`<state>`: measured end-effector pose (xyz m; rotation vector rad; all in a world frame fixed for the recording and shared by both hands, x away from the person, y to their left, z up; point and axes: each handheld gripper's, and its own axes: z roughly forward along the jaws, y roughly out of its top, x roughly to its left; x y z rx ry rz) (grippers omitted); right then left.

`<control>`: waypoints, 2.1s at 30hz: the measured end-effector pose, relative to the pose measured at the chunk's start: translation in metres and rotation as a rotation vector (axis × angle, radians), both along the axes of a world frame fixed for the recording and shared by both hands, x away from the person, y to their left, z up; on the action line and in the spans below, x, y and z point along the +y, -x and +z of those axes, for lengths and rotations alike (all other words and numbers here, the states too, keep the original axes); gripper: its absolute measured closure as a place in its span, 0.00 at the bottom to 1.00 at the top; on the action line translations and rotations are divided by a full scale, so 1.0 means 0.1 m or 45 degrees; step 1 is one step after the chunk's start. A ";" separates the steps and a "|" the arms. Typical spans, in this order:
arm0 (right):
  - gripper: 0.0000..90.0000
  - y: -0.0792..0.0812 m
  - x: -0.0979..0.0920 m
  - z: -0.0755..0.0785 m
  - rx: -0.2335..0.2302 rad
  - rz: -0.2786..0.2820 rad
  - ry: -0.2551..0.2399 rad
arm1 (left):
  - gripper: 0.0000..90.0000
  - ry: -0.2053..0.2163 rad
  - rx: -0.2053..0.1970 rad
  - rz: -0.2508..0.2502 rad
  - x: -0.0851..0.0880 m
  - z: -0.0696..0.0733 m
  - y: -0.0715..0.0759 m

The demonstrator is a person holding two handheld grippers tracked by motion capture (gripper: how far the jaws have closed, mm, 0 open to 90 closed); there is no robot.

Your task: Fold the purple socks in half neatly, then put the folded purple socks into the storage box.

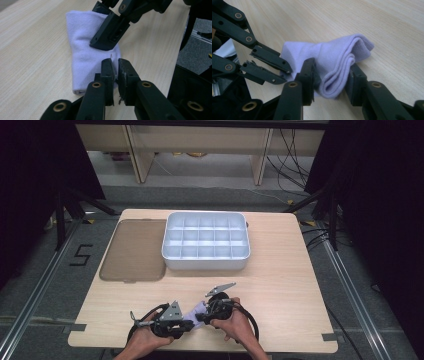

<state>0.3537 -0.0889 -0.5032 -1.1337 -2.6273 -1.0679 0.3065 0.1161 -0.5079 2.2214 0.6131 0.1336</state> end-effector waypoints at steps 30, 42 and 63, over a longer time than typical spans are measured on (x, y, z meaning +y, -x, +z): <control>0.81 0.14 -0.02 0.26 -0.222 0.073 0.058 | 0.40 0.081 0.003 0.209 0.66 0.07 0.10; 0.81 -0.01 -0.17 0.56 -0.319 0.066 0.117 | 0.32 0.031 0.010 0.246 0.71 0.04 0.04; 0.80 -0.69 -0.75 1.32 -0.424 -0.163 0.282 | 0.27 0.022 0.009 0.269 0.71 0.03 0.02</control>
